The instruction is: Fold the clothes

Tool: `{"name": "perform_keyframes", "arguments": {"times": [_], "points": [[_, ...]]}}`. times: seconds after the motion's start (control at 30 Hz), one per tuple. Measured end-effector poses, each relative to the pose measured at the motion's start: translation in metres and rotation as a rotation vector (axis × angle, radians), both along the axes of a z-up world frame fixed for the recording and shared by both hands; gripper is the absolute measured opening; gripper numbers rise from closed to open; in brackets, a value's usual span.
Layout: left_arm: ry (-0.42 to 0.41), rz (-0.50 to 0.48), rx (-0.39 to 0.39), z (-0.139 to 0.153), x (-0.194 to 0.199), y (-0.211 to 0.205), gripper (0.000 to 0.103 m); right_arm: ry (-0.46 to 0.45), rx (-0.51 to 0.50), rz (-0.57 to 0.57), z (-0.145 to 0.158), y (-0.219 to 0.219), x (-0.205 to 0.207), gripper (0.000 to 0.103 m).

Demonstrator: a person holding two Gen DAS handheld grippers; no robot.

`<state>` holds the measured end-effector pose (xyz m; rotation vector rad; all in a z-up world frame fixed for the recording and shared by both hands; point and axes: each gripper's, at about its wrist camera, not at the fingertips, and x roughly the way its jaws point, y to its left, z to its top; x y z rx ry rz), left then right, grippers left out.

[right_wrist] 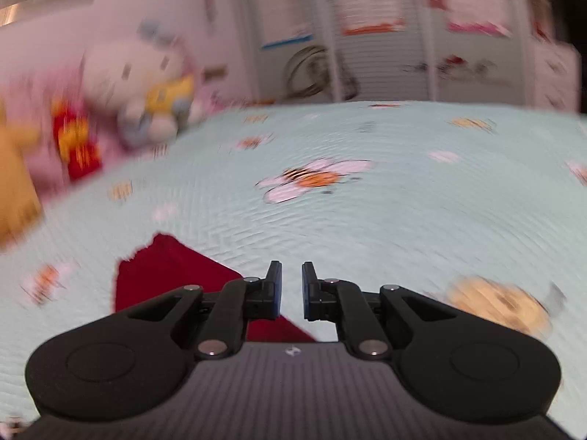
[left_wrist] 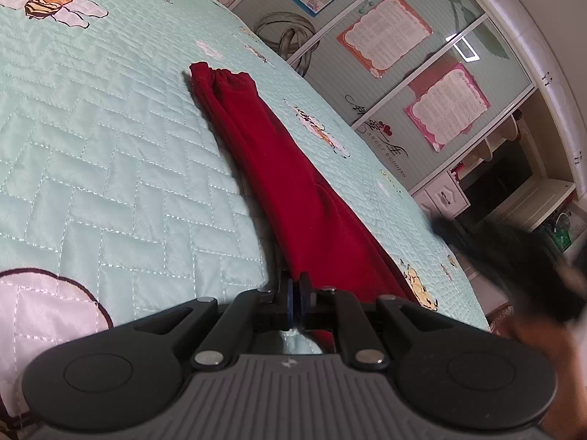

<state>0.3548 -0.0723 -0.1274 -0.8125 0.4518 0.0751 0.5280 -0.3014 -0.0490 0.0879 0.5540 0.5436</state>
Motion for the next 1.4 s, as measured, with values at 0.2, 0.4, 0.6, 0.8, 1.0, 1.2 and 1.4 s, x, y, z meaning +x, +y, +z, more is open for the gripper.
{"name": "perform_keyframes", "arguments": {"times": [0.2,0.4,0.6,0.8,1.0,1.2,1.4], "points": [[0.000,0.001,0.003,0.001,0.000,-0.001,0.009,0.028,-0.296,-0.079,-0.007,-0.112,-0.061,0.034],[-0.002,0.002,0.008,0.001,-0.001,-0.002,0.009,0.049,-0.330,-0.105,-0.027,-0.160,-0.082,0.036],[-0.004,0.000,0.005,0.001,-0.001,-0.001,0.009,0.018,-0.374,0.021,-0.040,-0.135,-0.059,0.041],[-0.003,0.000,0.009,0.001,-0.001,-0.001,0.009,0.034,-0.356,0.088,-0.054,-0.139,-0.053,0.043],[-0.003,0.000,0.011,0.001,-0.001,-0.002,0.009,0.108,-0.287,0.188,-0.051,-0.139,-0.049,0.000],[-0.002,-0.002,0.019,0.001,0.000,-0.001,0.009,0.051,-0.288,0.058,-0.048,-0.152,-0.048,0.000],[-0.001,-0.005,0.015,0.001,0.000,0.000,0.009,0.079,-0.283,0.025,-0.055,-0.149,-0.037,0.004]]}}
